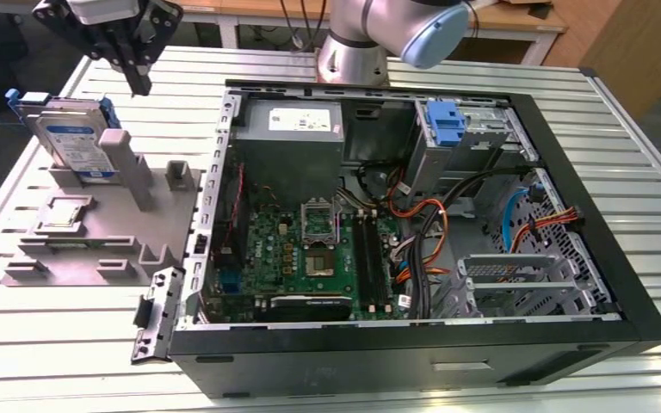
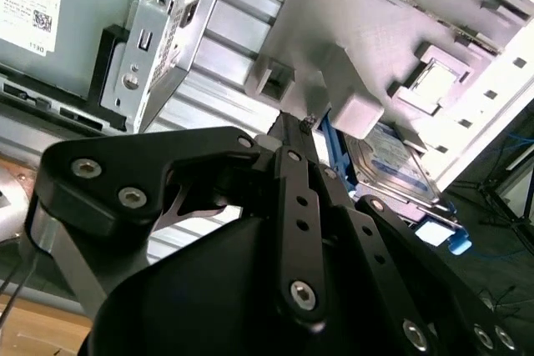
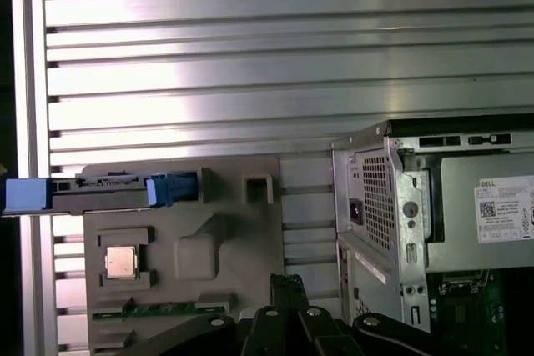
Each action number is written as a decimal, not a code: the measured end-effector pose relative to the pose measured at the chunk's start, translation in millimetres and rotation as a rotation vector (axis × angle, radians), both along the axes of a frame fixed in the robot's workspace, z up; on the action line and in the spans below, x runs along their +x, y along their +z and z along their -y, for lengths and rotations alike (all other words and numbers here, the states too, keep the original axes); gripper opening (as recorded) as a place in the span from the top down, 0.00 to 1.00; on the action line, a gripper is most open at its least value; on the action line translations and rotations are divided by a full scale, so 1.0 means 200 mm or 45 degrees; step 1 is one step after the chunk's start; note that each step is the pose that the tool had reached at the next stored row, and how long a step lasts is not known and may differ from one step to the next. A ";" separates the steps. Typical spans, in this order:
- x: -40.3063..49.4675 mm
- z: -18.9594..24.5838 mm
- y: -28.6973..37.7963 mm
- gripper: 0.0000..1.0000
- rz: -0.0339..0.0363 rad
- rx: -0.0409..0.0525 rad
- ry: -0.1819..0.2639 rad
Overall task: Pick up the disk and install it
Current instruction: 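Reach for the disk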
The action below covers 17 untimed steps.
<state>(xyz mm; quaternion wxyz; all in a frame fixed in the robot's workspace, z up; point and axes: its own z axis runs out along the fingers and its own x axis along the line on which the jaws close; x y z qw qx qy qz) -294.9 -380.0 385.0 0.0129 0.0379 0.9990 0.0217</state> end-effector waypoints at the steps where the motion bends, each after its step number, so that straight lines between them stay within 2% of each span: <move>1: -0.004 -0.013 -0.001 0.90 0.0000 0.000 0.000; 5: -0.018 -0.072 -0.005 0.90 -0.0001 0.000 0.000; 7: -0.024 -0.089 -0.006 0.90 -0.0001 0.000 0.000; 17: -0.027 -0.092 -0.007 0.90 -0.0001 0.000 0.000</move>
